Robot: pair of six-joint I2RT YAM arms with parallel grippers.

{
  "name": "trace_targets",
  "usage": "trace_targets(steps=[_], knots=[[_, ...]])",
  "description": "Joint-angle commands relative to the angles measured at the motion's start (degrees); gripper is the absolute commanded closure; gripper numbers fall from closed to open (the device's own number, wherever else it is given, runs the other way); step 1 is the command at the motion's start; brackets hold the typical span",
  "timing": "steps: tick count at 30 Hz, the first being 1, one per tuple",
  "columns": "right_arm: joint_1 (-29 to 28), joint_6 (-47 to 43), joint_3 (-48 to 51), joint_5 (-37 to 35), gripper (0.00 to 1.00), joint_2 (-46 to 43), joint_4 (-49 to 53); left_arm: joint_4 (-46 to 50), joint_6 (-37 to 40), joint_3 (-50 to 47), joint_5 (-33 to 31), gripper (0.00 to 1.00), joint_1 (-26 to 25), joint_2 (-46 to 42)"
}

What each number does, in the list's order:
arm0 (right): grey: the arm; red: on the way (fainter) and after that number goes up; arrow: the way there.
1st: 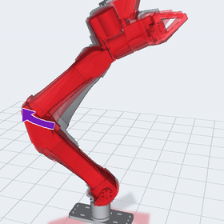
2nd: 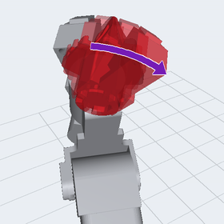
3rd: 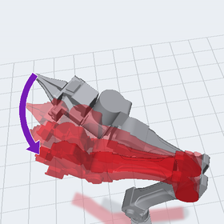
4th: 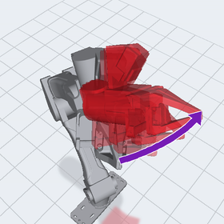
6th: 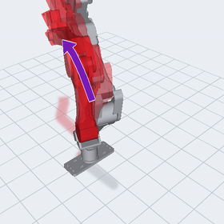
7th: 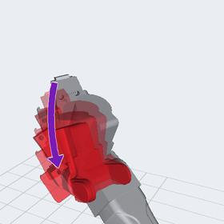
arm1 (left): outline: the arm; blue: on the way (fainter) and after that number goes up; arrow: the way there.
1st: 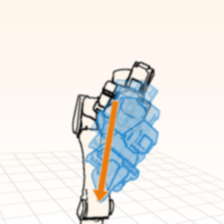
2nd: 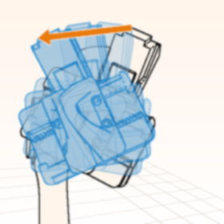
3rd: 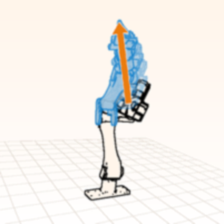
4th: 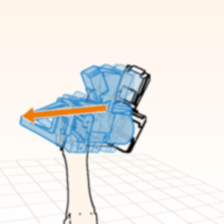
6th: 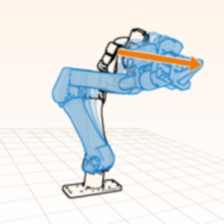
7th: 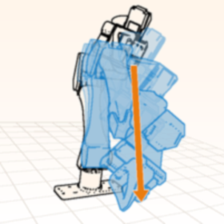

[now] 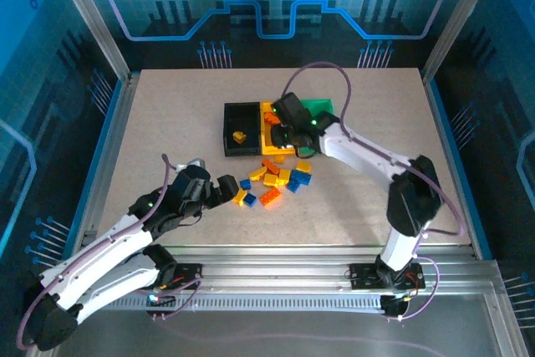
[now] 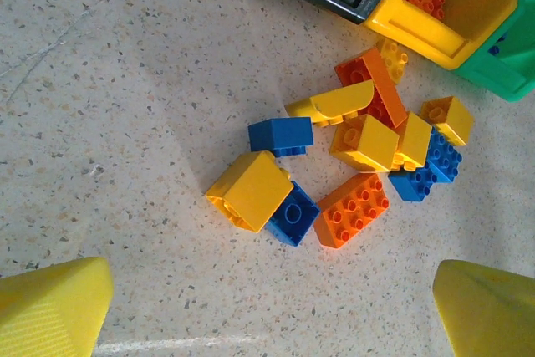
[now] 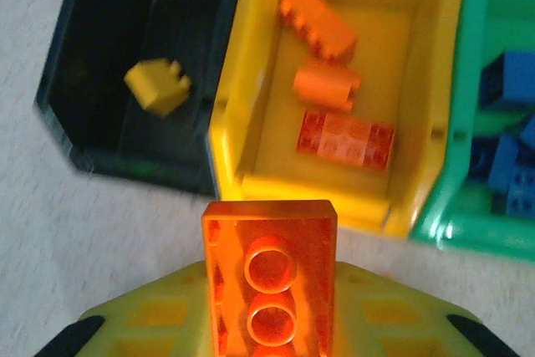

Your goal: Sort the legos into containers by color

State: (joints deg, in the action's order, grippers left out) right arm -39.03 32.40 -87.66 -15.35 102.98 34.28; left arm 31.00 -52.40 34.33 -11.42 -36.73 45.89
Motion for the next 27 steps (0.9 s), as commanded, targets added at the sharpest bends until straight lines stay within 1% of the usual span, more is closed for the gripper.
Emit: trace_targets(steps=[1,3,7,11,13,14,16,18,21,24,27], knots=[[2.0,2.0,-8.2,-3.2,0.67,8.6,5.3,0.2,1.3,-0.2,1.5,0.01,0.5,0.6],[2.7,2.5,-14.9,-4.3,0.67,13.9,8.4,0.5,1.6,-0.2,1.7,0.01,0.4,0.7],[3.8,3.6,-25.3,-5.8,0.64,21.8,13.5,0.8,2.3,-0.1,2.2,0.01,0.5,1.2],[4.0,4.3,-30.3,-5.2,0.61,25.6,15.6,1.3,3.8,0.9,2.8,0.01,0.6,3.0],[4.0,4.2,-31.7,-3.8,0.55,26.6,15.9,1.4,4.2,1.5,3.3,0.01,0.6,4.4],[4.0,4.2,-32.1,-3.2,0.5,26.7,15.8,1.4,4.3,1.7,3.5,0.01,0.6,5.1],[4.0,4.5,-32.4,-2.5,0.43,26.4,15.5,0.4,4.3,1.9,4.3,0.01,0.6,6.1],[4.0,4.5,-31.9,-1.8,0.39,25.2,14.8,-0.7,4.3,1.9,4.9,0.01,0.6,6.7],[4.0,4.8,-28.4,-1.5,0.38,20.7,13.0,-4.1,5.7,1.3,6.6,0.01,0.6,6.9],[4.0,5.1,-20.2,0.0,0.37,13.6,8.6,-4.0,8.5,3.6,8.5,0.01,0.6,9.0],[3.8,6.0,-8.9,1.4,0.37,5.0,3.7,-3.9,12.9,7.0,10.5,0.01,-0.2,14.1]])
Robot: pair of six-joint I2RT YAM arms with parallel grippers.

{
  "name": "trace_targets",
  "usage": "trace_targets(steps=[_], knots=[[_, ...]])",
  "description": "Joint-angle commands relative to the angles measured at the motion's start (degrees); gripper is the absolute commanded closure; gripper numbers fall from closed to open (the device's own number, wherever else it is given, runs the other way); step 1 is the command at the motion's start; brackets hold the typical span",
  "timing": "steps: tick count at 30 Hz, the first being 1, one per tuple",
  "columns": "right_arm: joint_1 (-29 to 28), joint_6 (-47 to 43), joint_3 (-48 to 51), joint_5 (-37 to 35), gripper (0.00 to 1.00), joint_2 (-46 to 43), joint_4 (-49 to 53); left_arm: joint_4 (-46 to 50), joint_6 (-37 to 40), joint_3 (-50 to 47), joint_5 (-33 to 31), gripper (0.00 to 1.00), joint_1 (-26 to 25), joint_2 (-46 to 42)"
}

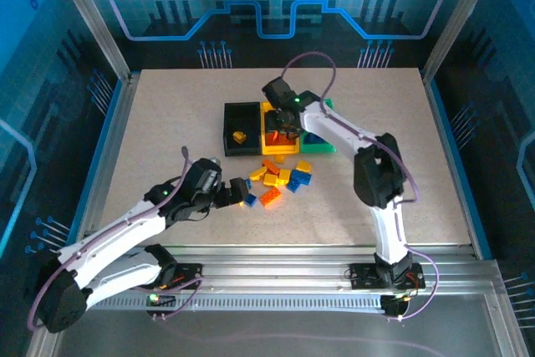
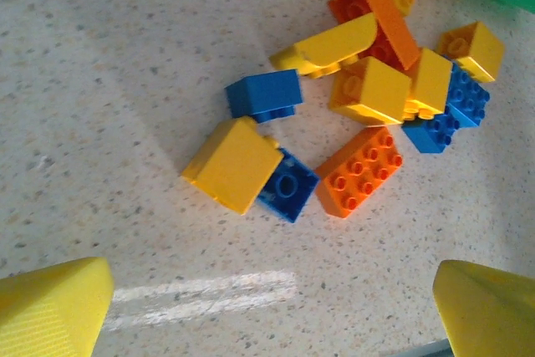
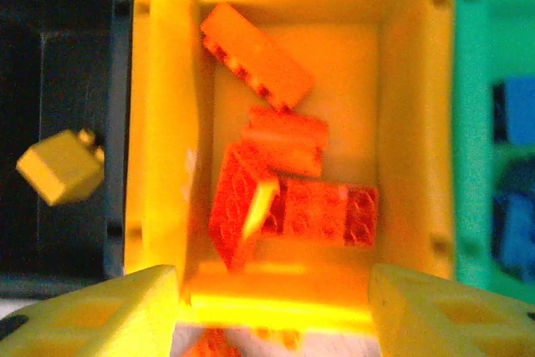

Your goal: Sort the legos into containers by color

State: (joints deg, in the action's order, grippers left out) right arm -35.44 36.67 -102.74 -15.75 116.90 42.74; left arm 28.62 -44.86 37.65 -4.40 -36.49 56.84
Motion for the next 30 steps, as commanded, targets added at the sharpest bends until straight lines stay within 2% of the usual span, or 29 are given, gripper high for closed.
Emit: trace_targets(steps=[1,6,11,15,20,26,30], knots=[[0.2,1.9,9.4,2.2,0.37,-11.2,-6.1,-2.1,6.6,4.3,3.5,0.01,-1.3,4.6],[0.3,3.0,24.7,2.4,0.37,-23.0,-9.7,-1.2,13.8,11.0,-3.9,0.02,-10.4,14.5],[0.7,4.2,35.7,2.6,0.37,-32.3,-11.5,-1.5,18.3,15.0,-8.9,0.11,-14.8,24.7],[1.4,4.7,41.0,2.6,0.37,-37.5,-11.7,-3.7,20.4,16.9,-9.4,0.18,-16.0,30.6],[3.0,4.9,44.8,3.0,0.37,-42.0,-11.6,-5.8,22.4,19.1,-10.4,0.19,-16.0,35.6],[4.0,4.8,46.6,3.3,0.36,-44.9,-11.1,-4.9,24.8,23.1,-13.2,0.23,-16.0,41.8],[4.5,4.6,47.3,3.4,0.36,-46.6,-11.0,-3.8,24.3,24.5,-14.5,0.29,-16.0,45.2]])
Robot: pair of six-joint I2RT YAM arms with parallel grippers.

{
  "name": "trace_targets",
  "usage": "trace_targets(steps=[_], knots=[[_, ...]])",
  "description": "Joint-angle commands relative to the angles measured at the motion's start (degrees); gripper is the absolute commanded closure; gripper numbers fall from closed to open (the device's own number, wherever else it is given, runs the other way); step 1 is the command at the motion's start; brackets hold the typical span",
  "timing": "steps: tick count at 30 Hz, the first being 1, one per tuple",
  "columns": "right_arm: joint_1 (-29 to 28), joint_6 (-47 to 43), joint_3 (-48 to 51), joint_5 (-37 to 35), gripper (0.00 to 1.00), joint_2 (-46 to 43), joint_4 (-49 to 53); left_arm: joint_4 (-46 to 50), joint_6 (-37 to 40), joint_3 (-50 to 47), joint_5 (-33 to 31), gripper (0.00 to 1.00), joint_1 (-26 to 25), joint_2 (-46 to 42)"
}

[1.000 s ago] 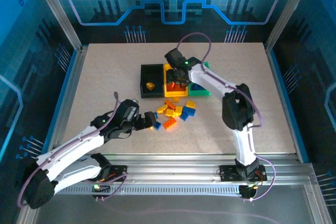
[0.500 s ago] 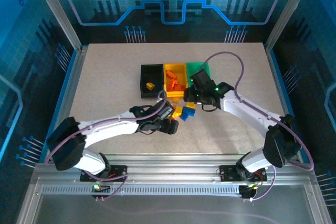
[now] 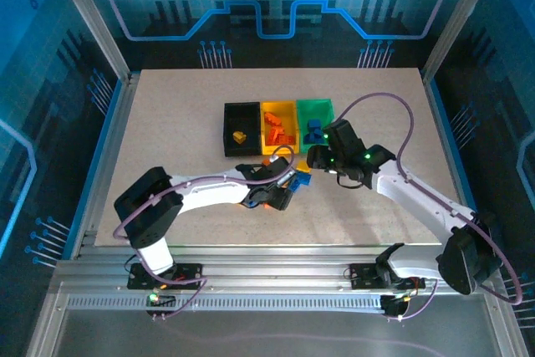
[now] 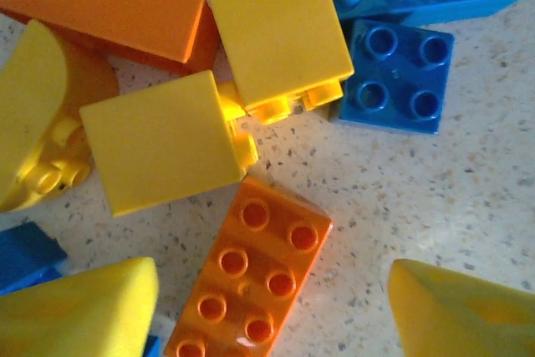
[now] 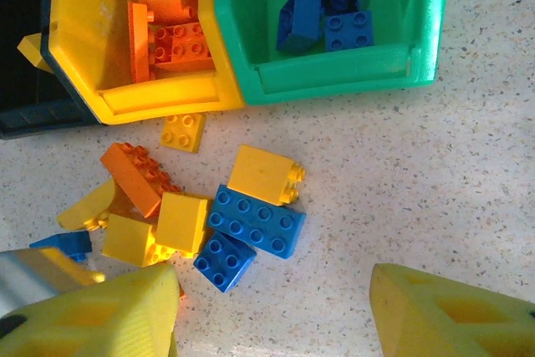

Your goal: Sort the legos into containers by color

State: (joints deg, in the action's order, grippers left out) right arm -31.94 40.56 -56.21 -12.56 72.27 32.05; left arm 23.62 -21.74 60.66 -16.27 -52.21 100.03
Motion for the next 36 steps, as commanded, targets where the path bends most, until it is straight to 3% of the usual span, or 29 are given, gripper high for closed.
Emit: trace_targets(steps=[1,7,18,22,26,30,36], knots=[[1.3,0.7,0.8,0.2,0.36,-2.3,-0.2,1.3,0.8,1.5,-2.9,0.31,-0.3,2.5],[2.5,0.3,1.1,1.1,0.36,-3.4,-0.2,0.3,-0.1,0.2,-3.1,0.36,-0.4,3.9],[4.3,1.1,1.7,1.4,0.36,-4.4,0.0,1.7,-2.8,-0.8,-3.1,0.75,-2.9,-0.3],[4.6,1.5,2.4,1.3,0.36,-4.8,0.0,0.7,-4.3,0.6,-1.9,0.76,-2.4,-7.5],[4.9,2.2,3.4,1.3,0.36,-5.1,-0.3,0.3,-5.5,6.7,1.5,0.76,2.7,-10.1],[5.0,2.9,4.3,1.6,0.36,-4.9,-0.6,0.2,-4.5,15.1,1.1,0.75,8.4,-4.7],[5.3,2.7,4.1,1.8,0.36,-5.3,0.1,3.9,-1.6,32.1,-2.1,0.75,12.6,10.5]])
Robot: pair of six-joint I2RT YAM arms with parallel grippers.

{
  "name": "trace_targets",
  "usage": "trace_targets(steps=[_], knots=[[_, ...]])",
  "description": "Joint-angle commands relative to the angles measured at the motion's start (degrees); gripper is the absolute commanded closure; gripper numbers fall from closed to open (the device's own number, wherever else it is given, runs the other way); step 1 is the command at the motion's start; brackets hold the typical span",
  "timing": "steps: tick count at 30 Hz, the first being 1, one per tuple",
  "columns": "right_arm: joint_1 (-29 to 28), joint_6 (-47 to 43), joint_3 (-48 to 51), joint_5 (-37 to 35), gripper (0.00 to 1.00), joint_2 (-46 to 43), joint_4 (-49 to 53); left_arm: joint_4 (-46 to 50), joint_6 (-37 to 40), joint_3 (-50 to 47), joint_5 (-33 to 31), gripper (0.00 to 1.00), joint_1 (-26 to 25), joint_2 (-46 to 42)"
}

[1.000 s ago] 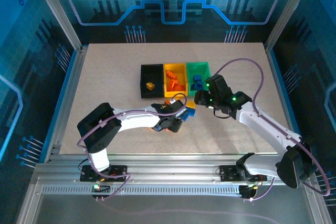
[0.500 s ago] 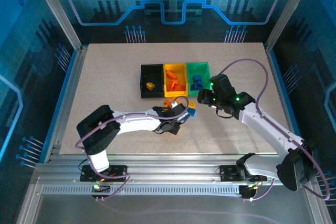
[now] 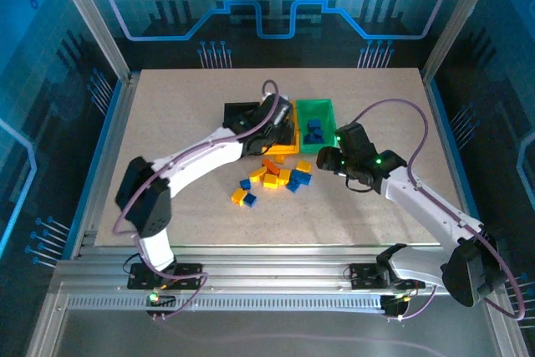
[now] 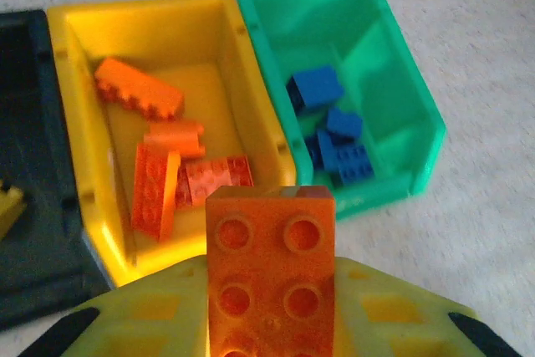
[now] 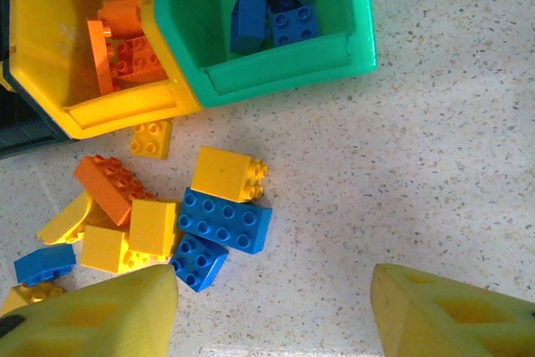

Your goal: Sort the legos into containers by color

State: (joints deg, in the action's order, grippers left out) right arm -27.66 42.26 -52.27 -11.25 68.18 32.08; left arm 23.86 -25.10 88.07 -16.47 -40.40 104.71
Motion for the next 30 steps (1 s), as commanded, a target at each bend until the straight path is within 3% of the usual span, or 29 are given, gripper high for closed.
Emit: trace_targets(steps=[1,5,7,12,15,18,23,27,30], knots=[[1.0,1.0,0.2,0.7,0.36,-1.3,0.1,4.2,1.8,6.9,-2.4,0.75,1.7,7.9],[1.1,1.1,0.2,1.2,0.36,-1.8,0.4,6.5,1.2,14.5,-3.3,0.75,3.7,14.9],[1.1,1.2,0.3,1.3,0.36,-2.0,0.3,7.9,1.1,17.9,-3.8,0.7,4.3,17.6],[1.1,1.2,0.4,1.5,0.36,-2.4,0.5,10.1,0.8,23.2,-2.7,0.36,4.6,20.6],[1.1,1.1,0.5,1.7,0.35,-2.4,0.5,9.5,0.1,22.6,-0.6,0.21,4.2,17.9],[1.1,0.9,0.8,2.1,0.35,-2.1,0.1,6.6,-0.5,18.2,1.1,0.02,3.2,12.2],[1.0,0.8,1.4,2.5,0.35,-1.3,0.1,1.8,-3.7,4.6,5.5,0.01,1.0,-0.7],[0.9,1.0,2.7,2.6,0.35,-1.4,-0.1,-2.0,-8.0,-12.8,8.0,0.01,0.5,-14.0],[0.8,1.1,3.5,2.7,0.35,-1.3,-0.3,-0.4,-10.6,-23.7,6.6,0.02,0.5,-23.1]])
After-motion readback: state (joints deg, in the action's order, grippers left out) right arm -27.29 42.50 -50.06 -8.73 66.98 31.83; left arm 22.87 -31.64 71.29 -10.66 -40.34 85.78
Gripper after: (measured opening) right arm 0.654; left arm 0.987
